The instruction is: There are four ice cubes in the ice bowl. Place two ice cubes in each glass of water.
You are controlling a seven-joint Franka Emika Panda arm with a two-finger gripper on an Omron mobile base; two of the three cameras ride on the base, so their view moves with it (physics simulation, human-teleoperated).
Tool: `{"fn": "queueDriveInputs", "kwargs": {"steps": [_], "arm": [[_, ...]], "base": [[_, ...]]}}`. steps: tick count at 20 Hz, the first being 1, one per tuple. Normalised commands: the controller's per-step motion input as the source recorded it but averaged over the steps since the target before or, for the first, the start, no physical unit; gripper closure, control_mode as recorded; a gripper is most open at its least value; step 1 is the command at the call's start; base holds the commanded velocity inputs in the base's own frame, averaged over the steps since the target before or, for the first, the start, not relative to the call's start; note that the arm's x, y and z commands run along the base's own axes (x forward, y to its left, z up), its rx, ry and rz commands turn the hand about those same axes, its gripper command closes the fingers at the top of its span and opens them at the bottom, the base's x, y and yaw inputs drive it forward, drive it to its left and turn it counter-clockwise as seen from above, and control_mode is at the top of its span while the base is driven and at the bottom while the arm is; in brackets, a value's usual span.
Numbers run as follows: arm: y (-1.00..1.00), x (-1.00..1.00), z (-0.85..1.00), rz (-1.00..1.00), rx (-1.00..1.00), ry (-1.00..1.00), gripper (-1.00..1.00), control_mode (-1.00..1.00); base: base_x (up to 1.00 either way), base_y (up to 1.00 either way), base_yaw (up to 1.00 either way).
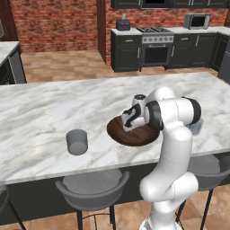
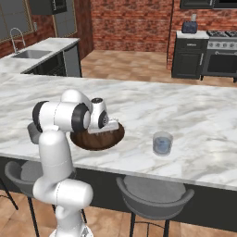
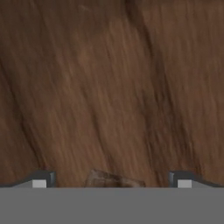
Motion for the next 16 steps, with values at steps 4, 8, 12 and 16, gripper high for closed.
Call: {"fn": "queueDriveInputs", "kwargs": {"steps": [4,8,12,16], "arm": [[0.00,0.03,-0.02,-0.03,0.01,-0.08,-1.00,-1.00],[0.00,0.08,0.00,-0.02,0.00,-0.09,-1.00,-1.00],[0.00,0.10,0.00,-0.03,0.01,-0.11,-1.00,-1.00],[0.00,0.04,0.00,-0.05,0.02,-0.11,-1.00,-1.00]], "base": [[0.00,0.00,0.00],[0.00,0.00,0.00],[0.00,0.00,0.00],[0.00,0.00,0.00]]}}
